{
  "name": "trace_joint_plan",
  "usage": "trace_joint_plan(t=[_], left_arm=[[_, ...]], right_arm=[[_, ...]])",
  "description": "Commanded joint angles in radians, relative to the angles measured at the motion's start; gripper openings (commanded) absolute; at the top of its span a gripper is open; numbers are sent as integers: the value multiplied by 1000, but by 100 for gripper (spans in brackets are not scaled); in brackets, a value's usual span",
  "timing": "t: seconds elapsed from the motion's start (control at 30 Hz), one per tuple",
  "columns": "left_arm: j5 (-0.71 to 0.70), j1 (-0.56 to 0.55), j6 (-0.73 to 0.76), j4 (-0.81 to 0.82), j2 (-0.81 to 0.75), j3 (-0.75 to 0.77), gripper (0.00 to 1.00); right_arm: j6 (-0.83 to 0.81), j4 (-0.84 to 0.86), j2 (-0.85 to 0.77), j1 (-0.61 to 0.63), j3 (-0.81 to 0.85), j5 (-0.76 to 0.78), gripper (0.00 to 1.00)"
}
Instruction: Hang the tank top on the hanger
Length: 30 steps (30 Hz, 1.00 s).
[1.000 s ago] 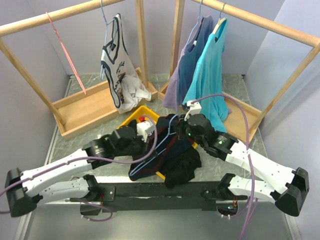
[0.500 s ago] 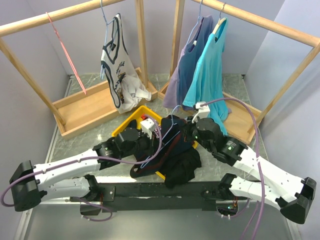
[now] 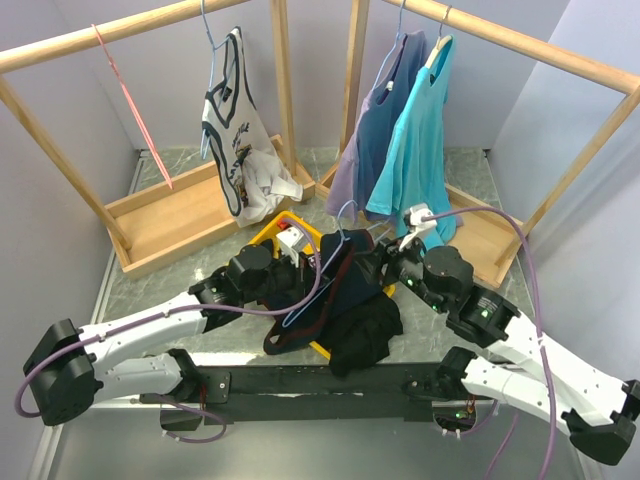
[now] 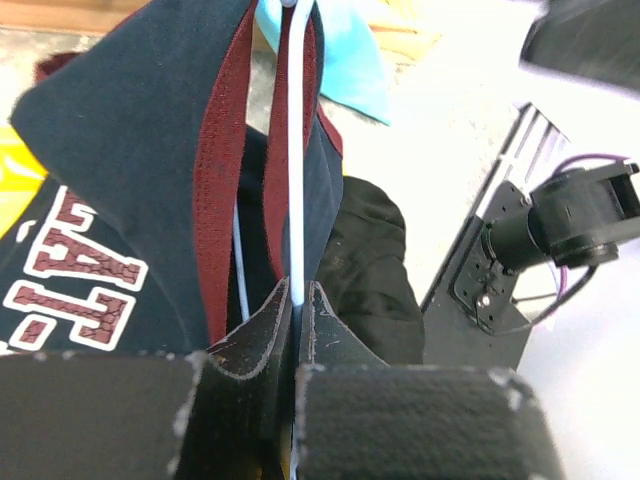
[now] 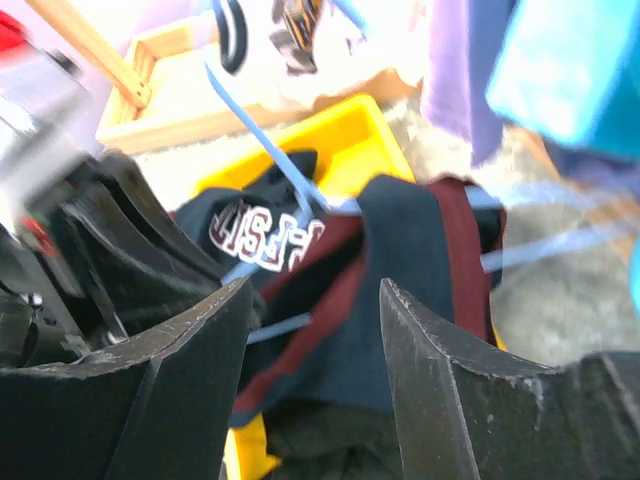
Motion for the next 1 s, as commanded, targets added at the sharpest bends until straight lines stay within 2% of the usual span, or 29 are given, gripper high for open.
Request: trace_joint_plan(t=[0.0,0.33,0.57,0.6,0.8,0.9,0.97], left_arm=[[72,4,-6,78,10,12,1],[118,6,-3,49,13,20,1],[144,6,-20,38,25,35,1],[150,4,-22,33,32,38,1],[150,4,-31,26,44,52,1],[131,4,-39,7,44,63,3],[119,4,-48,-8,42,71,12]], right_arm=[[-125,138,120,16,98,-33,62],[-188,198,278,27,153,47,61],[-211,260,271,62,92,173,38],[-218,258,269,71,86,179,29],[-249,322,292,119,48,292,0],[-272,344,298,152,31,383,0],[-287,358,300,183,23,440,0]])
